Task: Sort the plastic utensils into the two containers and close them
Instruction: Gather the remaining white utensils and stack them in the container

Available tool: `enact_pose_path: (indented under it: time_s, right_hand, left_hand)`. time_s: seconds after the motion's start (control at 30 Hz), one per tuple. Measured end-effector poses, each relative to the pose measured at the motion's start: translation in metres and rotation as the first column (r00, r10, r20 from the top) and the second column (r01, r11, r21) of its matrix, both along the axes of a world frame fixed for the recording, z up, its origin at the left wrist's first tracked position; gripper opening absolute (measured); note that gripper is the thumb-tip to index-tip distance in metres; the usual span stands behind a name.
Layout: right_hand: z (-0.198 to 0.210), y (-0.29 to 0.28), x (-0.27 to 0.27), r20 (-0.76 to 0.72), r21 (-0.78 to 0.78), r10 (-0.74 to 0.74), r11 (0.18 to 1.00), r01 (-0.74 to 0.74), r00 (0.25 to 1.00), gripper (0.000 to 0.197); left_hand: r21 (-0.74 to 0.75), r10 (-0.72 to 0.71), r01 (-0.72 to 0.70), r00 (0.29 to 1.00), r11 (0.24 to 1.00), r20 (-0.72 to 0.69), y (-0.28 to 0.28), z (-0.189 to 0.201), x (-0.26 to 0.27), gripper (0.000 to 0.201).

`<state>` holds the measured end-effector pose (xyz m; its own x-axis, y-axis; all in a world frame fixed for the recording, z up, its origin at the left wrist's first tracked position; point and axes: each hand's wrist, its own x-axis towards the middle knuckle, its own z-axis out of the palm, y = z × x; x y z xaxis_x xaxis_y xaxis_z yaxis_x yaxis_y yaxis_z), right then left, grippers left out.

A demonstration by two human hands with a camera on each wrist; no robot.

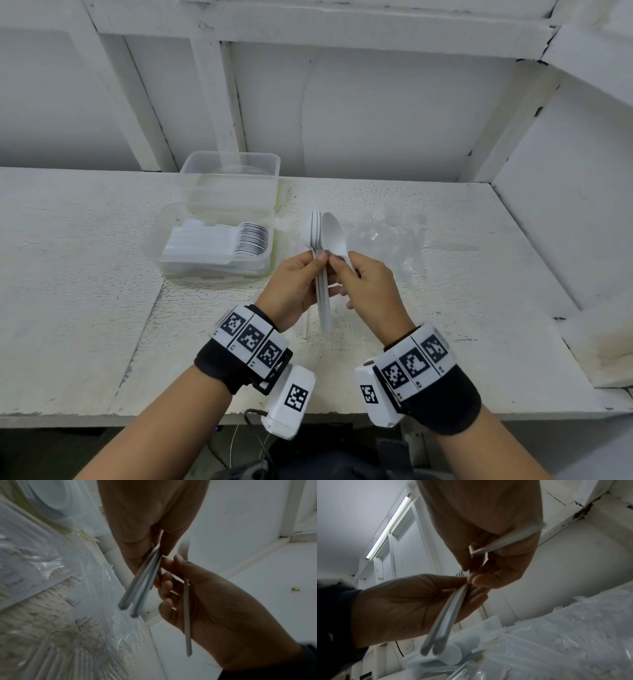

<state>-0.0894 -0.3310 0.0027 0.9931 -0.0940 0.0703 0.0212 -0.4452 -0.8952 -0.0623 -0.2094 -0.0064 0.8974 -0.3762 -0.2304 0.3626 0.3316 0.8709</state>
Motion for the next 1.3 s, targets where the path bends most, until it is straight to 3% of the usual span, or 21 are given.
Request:
enact_pose_path:
  time_s: [0.17, 0.27, 0.4, 0.5, 0.63, 0.77, 0.87, 0.97, 1.03, 1.1, 1.13, 1.2, 1.3]
  right_hand:
    - [0.007, -0.006, -0.001, -0.010, 0.004, -0.055, 0.999, 0.055, 0.998, 0.017]
    - [0.007, -0.007, 0.001, 0.055, -0.027, -0.058, 0.998, 0.060, 0.997, 0.009]
    - [0.001, -0.005, 0.009, 0.156, -0.097, -0.090, 0.990, 0.106, 0.984, 0.013]
    - [0.000, -0.001, 0.015, 0.149, -0.099, -0.108, 0.987, 0.124, 0.983, 0.013]
    - [0.005, 0.002, 0.020, 0.085, -0.024, -0.072, 0.997, 0.074, 0.994, 0.021]
    - [0.011, 0.002, 0.023, 0.037, 0.168, -0.010, 0.986, 0.004, 0.999, 0.032]
    - [0.013, -0.004, 0.025, 0.021, 0.176, 0.083, 0.981, -0.085, 0.996, 0.035]
    - [0.013, -0.013, 0.027, -0.002, 0.009, 0.143, 0.990, -0.143, 0.990, 0.026]
    - [0.012, -0.019, 0.030, 0.044, -0.065, 0.105, 0.993, -0.102, 0.994, 0.015]
    - [0.014, -0.024, 0.032, 0.115, -0.090, 0.075, 0.994, -0.065, 0.991, 0.005]
    - [0.015, -0.026, 0.033, 0.168, -0.149, 0.108, 0.985, -0.083, 0.980, 0.012]
    - [0.015, -0.030, 0.036, 0.238, -0.386, 0.293, 0.903, -0.186, 0.926, 0.030]
    - [0.014, -0.028, 0.038, 0.095, -0.634, 0.513, 0.692, -0.345, 0.853, 0.040]
  left_hand:
    - [0.009, 0.048, -0.047, 0.998, 0.999, -0.031, 0.002, -0.004, 0.000, 0.022]
    - [-0.019, 0.032, -0.033, 0.998, 0.999, -0.050, 0.002, -0.004, 0.000, 0.022]
    - [-0.038, -0.006, 0.004, 0.999, 0.999, -0.045, 0.001, -0.004, -0.001, 0.029]
    - [-0.020, -0.028, 0.027, 0.999, 0.999, -0.018, -0.001, -0.002, -0.002, 0.031]
    - [0.011, -0.031, 0.031, 0.999, 0.999, -0.018, 0.000, -0.001, -0.001, 0.032]
    - [0.021, -0.117, 0.117, 0.993, 0.993, -0.036, 0.003, 0.003, -0.002, 0.030]
    - [0.064, -0.175, 0.180, 0.982, 0.982, -0.067, 0.006, 0.007, -0.001, 0.026]
    - [0.224, -0.177, 0.185, 0.983, 0.957, -0.056, 0.011, 0.009, 0.003, 0.019]
    - [0.355, -0.192, 0.188, 0.981, 0.916, -0.024, 0.014, 0.010, 0.005, 0.015]
    - [0.510, -0.242, 0.196, 0.970, 0.838, 0.024, 0.018, 0.011, 0.006, 0.012]
    - [0.591, -0.275, 0.193, 0.960, 0.783, 0.050, 0.020, 0.011, 0.006, 0.012]
    - [0.710, -0.339, 0.178, 0.937, 0.682, 0.091, 0.024, 0.011, 0.008, 0.012]
    - [0.787, -0.389, 0.169, 0.916, 0.594, 0.097, 0.029, 0.012, 0.010, 0.017]
